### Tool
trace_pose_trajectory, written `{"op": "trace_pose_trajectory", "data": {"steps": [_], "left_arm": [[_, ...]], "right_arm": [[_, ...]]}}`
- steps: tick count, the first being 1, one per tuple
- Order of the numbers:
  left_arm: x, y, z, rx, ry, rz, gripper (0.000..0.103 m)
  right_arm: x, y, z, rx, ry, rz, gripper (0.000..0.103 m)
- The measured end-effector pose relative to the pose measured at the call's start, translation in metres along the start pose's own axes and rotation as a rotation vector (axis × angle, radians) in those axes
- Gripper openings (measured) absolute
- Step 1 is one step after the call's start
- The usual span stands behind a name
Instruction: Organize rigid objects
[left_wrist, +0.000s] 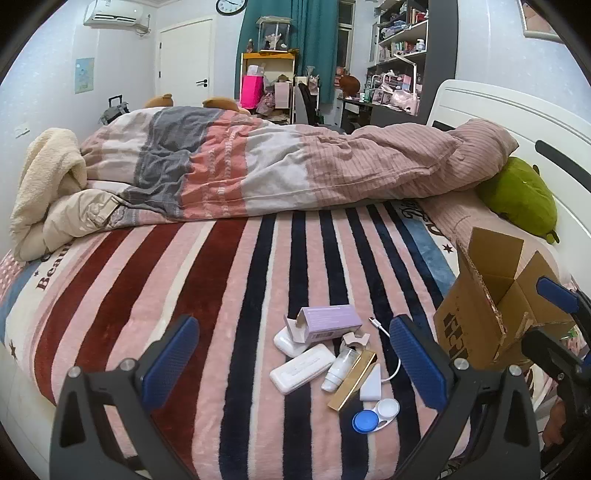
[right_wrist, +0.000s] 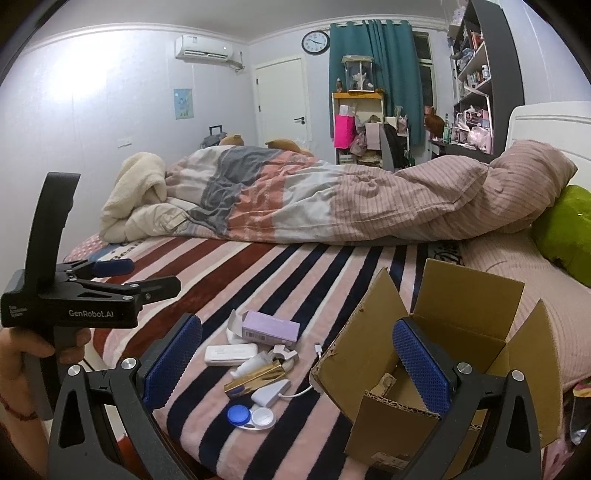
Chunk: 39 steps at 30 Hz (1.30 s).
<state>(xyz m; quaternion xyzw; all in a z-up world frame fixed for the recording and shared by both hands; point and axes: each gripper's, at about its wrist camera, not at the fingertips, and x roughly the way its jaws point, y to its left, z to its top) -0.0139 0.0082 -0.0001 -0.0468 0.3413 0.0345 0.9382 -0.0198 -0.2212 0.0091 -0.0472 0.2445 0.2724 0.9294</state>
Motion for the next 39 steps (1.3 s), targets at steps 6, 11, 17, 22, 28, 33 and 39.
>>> {"op": "trace_pose_trajectory", "data": {"steps": [6, 11, 17, 22, 28, 33, 39], "left_arm": [[-0.0019, 0.001, 0.0008, -0.003, -0.001, -0.006, 0.103], [-0.0032, 0.0019, 0.0009, -0.004, -0.001, -0.006, 0.103], [-0.0045, 0.0036, 0.0008, -0.007, -0.002, -0.005, 0.103], [-0.0054, 0.0047, 0.0006, -0.008, -0.002, -0.006, 0.103], [-0.0055, 0.0047, 0.0006, -0.006, -0.002, -0.003, 0.103], [-0.006, 0.0049, 0.0004, -0.007, -0.003, -0.005, 0.103], [-0.0057, 0.007, -0.0009, -0.009, 0.0, -0.011, 0.103]], "right_arm": [[-0.0001, 0.0003, -0.0003, 0.001, 0.0, 0.0, 0.103], [0.0016, 0.0007, -0.0002, 0.006, 0.007, -0.01, 0.103], [0.0015, 0.0008, -0.0009, 0.009, 0.006, -0.013, 0.103], [0.0006, 0.0, -0.0017, 0.011, 0.003, -0.008, 0.103], [0.0005, 0.0005, -0.0016, 0.011, 0.002, -0.009, 0.103], [0.0005, 0.0, -0.002, 0.01, 0.002, -0.008, 0.103], [0.0007, -0.0004, -0.0032, 0.013, 0.005, 0.005, 0.103]]}}
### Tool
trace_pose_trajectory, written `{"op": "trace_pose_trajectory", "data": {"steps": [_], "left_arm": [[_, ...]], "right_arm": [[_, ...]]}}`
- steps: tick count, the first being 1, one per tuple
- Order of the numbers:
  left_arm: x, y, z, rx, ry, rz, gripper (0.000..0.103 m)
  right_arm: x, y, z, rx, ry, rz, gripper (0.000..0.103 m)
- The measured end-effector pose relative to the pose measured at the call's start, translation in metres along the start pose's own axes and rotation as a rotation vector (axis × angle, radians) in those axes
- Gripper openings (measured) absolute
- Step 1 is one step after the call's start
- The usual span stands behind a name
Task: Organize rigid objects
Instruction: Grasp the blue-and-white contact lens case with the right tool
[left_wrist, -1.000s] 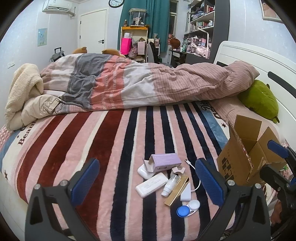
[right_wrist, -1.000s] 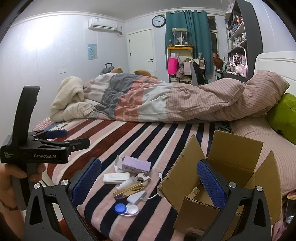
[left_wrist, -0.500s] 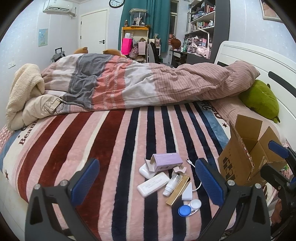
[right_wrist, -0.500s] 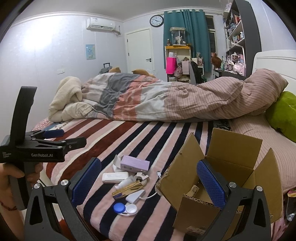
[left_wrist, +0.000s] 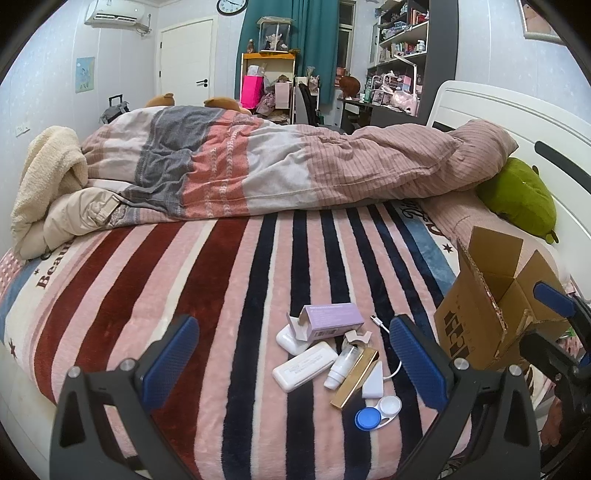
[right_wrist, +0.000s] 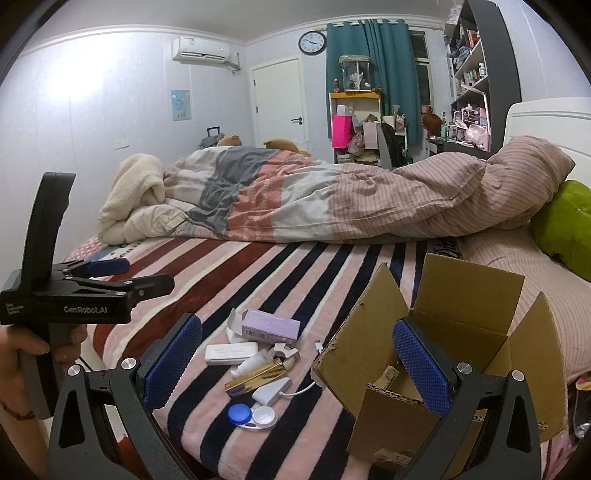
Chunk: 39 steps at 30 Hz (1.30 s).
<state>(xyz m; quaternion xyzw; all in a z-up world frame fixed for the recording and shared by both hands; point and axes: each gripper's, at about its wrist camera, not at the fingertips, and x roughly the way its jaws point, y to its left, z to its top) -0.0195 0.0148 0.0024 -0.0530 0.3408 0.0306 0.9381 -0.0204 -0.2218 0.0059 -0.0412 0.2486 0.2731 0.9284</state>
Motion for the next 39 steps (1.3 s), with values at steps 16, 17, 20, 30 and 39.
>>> {"op": "trace_pose_trajectory", "data": {"steps": [16, 17, 20, 30, 39], "left_arm": [[0.062, 0.045, -0.045, -0.006, 0.092, -0.038, 0.102], [0.067, 0.048, -0.049, -0.012, 0.101, -0.042, 0.102], [0.081, 0.056, -0.061, -0.019, 0.127, -0.051, 0.102], [0.098, 0.051, -0.078, 0.022, 0.188, -0.161, 0.102], [0.059, -0.002, -0.04, 0.156, 0.238, -0.537, 0.09]], "right_arm": [[0.071, 0.054, -0.084, -0.078, 0.201, 0.189, 0.087], [0.08, 0.052, -0.09, -0.06, 0.226, 0.176, 0.084], [0.105, 0.047, -0.105, -0.038, 0.295, 0.145, 0.084], [0.131, 0.057, -0.121, -0.097, 0.398, 0.021, 0.059], [0.089, 0.066, -0.073, -0.159, 0.233, 0.129, 0.059]]}}
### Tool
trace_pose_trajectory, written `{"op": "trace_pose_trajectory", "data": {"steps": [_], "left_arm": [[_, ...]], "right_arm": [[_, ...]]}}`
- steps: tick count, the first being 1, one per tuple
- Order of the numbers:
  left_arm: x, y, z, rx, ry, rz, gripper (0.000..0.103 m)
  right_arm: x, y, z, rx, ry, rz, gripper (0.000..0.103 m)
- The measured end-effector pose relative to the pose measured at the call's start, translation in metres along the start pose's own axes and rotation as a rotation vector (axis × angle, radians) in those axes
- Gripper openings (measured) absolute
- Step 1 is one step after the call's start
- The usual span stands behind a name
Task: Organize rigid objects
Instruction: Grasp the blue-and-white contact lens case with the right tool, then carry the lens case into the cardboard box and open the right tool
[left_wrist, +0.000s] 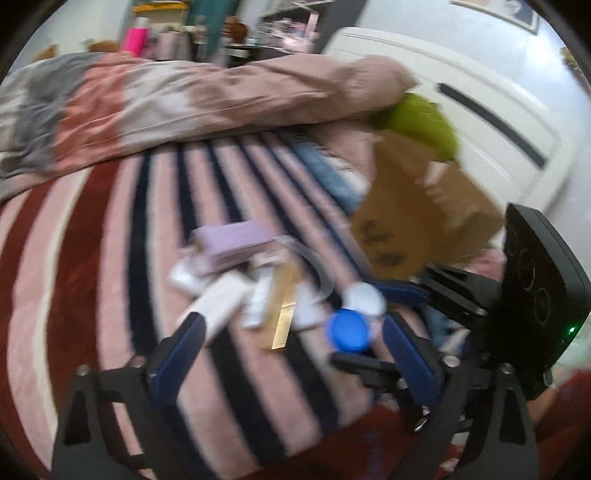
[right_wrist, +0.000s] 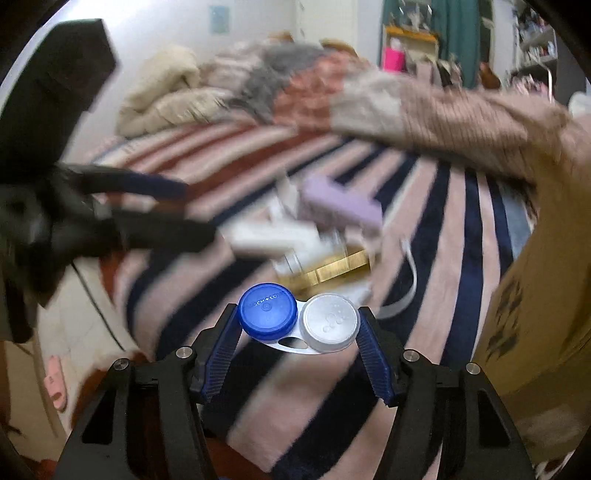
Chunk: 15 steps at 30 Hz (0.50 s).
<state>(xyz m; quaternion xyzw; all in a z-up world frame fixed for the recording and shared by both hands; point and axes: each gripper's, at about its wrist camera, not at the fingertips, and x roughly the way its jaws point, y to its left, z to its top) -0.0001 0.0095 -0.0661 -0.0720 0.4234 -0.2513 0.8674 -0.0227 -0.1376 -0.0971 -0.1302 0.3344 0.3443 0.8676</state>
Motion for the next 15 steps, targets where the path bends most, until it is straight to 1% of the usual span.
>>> {"op": "trace_pose_trajectory", "data": {"steps": [1, 2, 3, 5, 6, 7, 8, 11, 15], "left_arm": [[-0.002, -0.006, 0.008, 0.009, 0.006, -0.021, 0.084], [-0.005, -0.013, 0.016, 0.022, 0.01, -0.037, 0.075], [-0.008, -0.02, 0.024, 0.036, 0.01, -0.054, 0.07], [-0.013, -0.036, 0.039, 0.065, 0.006, -0.094, 0.05], [-0.013, -0.043, 0.049, 0.082, 0.009, -0.119, 0.044], [-0.013, -0.05, 0.056, 0.093, 0.012, -0.14, 0.032], [-0.012, -0.057, 0.063, 0.106, 0.014, -0.152, 0.029], [0.001, -0.084, 0.089, 0.148, 0.021, -0.143, 0.029], [0.036, -0.118, 0.122, 0.175, 0.066, -0.182, 0.028]], "right_arm": [[-0.009, 0.001, 0.006, -0.013, -0.029, 0.009, 0.059], [-0.018, 0.002, 0.014, -0.028, -0.06, 0.017, 0.059], [-0.027, 0.002, 0.02, -0.039, -0.086, 0.019, 0.059], [-0.043, 0.0, 0.033, -0.061, -0.132, 0.01, 0.059], [-0.048, -0.002, 0.039, -0.071, -0.149, 0.004, 0.059], [-0.055, -0.004, 0.043, -0.08, -0.164, -0.004, 0.059], [-0.06, -0.007, 0.047, -0.086, -0.175, -0.02, 0.059], [-0.074, -0.027, 0.053, -0.072, -0.194, -0.072, 0.059], [-0.092, -0.069, 0.056, -0.009, -0.193, -0.14, 0.059]]}}
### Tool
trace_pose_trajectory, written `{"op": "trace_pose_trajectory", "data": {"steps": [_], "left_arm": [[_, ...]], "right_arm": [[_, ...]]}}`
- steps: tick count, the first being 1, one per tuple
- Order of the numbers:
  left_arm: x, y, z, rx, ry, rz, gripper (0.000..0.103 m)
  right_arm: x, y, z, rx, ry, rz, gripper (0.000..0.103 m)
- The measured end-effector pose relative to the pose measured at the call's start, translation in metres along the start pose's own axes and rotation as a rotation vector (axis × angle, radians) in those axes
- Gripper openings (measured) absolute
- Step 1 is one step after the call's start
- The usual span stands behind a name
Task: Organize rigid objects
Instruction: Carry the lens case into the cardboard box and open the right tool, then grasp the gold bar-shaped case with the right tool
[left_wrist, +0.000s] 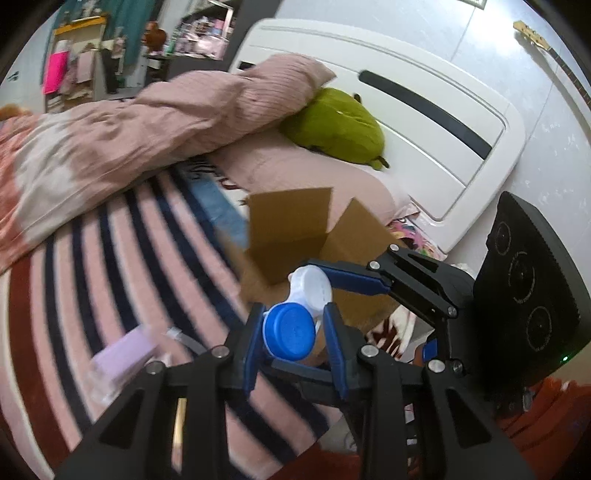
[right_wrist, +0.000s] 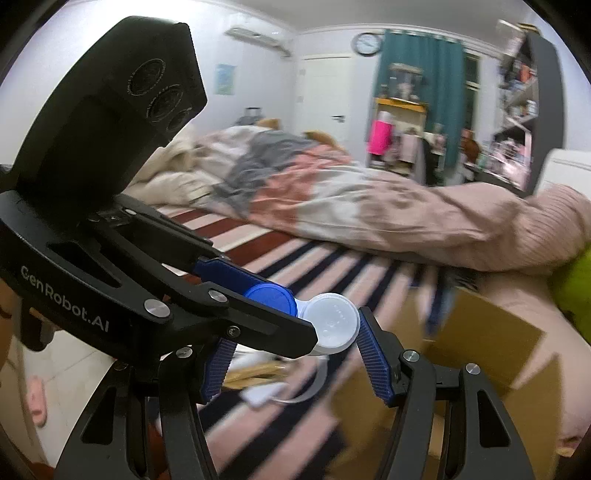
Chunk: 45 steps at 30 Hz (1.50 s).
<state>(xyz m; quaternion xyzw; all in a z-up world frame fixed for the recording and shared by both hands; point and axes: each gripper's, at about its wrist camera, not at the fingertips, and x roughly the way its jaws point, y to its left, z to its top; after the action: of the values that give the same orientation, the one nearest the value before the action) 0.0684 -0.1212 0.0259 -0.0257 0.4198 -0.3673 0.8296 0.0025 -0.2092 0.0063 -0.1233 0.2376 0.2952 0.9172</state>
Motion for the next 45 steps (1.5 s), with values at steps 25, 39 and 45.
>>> {"op": "trace_pose_trajectory", "data": {"steps": [25, 39, 45], "left_arm": [[-0.062, 0.048, -0.012, -0.131, -0.117, 0.237, 0.08], [-0.079, 0.144, -0.146, -0.279, -0.092, 0.388, 0.08], [-0.062, 0.163, -0.178, -0.342, -0.063, 0.361, 0.08]], "right_arm": [[-0.016, -0.024, 0.016, 0.089, 0.088, 0.115, 0.079], [0.108, 0.088, -0.042, -0.133, 0.325, 0.273, 0.079], [0.155, 0.085, -0.068, -0.256, 0.394, 0.132, 0.093]]}}
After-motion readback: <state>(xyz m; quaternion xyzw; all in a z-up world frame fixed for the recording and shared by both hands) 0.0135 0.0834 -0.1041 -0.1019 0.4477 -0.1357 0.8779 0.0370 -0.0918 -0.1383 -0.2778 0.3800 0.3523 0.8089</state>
